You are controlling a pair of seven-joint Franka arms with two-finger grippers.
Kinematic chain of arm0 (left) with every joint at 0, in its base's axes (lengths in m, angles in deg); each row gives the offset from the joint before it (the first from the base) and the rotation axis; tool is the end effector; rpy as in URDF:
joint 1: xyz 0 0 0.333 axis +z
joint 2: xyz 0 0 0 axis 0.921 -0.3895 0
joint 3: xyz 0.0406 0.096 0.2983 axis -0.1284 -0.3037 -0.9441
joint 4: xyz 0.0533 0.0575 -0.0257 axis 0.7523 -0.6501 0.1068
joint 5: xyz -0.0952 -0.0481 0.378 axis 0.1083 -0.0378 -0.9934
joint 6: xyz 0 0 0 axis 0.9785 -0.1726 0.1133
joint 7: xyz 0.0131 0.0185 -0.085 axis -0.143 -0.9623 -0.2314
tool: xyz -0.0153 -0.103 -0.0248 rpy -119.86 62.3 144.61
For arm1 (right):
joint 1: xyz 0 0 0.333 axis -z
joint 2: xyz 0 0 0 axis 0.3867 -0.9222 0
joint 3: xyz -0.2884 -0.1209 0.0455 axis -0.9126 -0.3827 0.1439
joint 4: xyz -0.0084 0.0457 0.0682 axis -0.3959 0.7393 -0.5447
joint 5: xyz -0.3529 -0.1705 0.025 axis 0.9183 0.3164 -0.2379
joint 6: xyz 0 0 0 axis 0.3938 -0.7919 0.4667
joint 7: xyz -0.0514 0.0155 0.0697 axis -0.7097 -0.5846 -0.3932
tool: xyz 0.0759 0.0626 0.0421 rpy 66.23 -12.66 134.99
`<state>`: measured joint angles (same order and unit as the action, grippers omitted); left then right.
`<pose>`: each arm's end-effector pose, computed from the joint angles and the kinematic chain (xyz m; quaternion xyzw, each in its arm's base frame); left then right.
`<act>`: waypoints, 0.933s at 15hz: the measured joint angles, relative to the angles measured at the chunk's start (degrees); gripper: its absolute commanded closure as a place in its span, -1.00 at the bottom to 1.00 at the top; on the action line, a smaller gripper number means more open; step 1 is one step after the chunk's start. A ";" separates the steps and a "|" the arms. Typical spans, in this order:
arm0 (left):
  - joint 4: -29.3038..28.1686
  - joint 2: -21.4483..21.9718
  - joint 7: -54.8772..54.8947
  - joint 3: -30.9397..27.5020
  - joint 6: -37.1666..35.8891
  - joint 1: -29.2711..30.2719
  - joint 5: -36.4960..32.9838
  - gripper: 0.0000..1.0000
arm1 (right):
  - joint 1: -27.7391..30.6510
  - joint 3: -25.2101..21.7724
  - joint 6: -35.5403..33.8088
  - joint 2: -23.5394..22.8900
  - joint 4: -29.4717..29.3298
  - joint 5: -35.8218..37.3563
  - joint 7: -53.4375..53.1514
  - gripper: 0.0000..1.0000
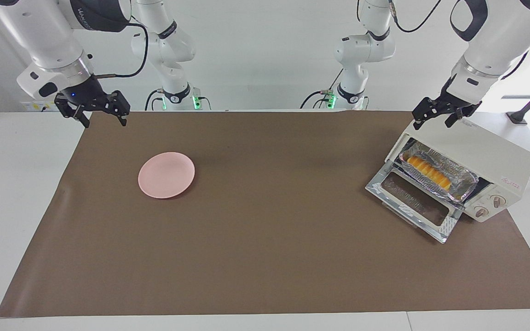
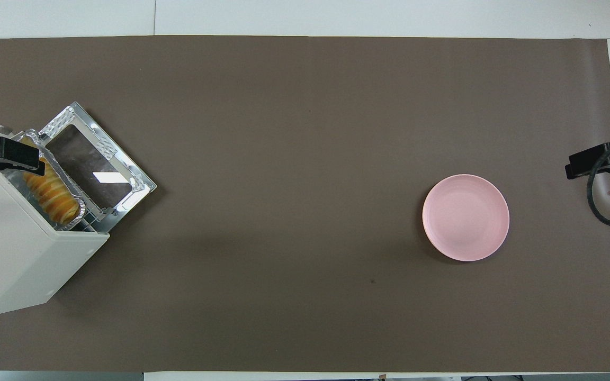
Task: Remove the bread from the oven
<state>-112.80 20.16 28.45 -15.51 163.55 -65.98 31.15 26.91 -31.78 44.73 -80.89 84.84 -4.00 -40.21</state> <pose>0.5447 -0.0230 0.6132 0.9996 0.0037 -0.0274 0.0028 0.5427 -0.0267 0.6159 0.9990 0.0255 -0.0346 0.0100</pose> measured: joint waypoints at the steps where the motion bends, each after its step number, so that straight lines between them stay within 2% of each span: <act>1: -0.01 0.00 0.00 0.01 0.08 0.00 0.00 -1.00 | 0.00 0.00 0.00 0.00 0.00 0.00 0.00 -1.00; 4: -0.35 0.03 -0.01 0.01 1.39 0.00 0.00 -1.00 | 0.00 0.00 0.00 0.00 0.00 0.00 0.00 -1.00; 9: -4.88 0.41 -8.36 -0.16 11.07 0.03 0.00 -1.00 | 0.00 0.00 0.00 0.00 0.00 0.00 0.00 -1.00; 14: -8.69 -2.62 -13.59 -0.58 17.96 0.74 -1.81 -1.00 | 0.00 0.00 0.00 0.00 0.00 0.00 0.00 -1.00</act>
<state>-121.50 17.54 14.86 -16.08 181.51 -65.24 29.34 26.91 -31.78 44.73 -80.89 84.85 -4.00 -40.21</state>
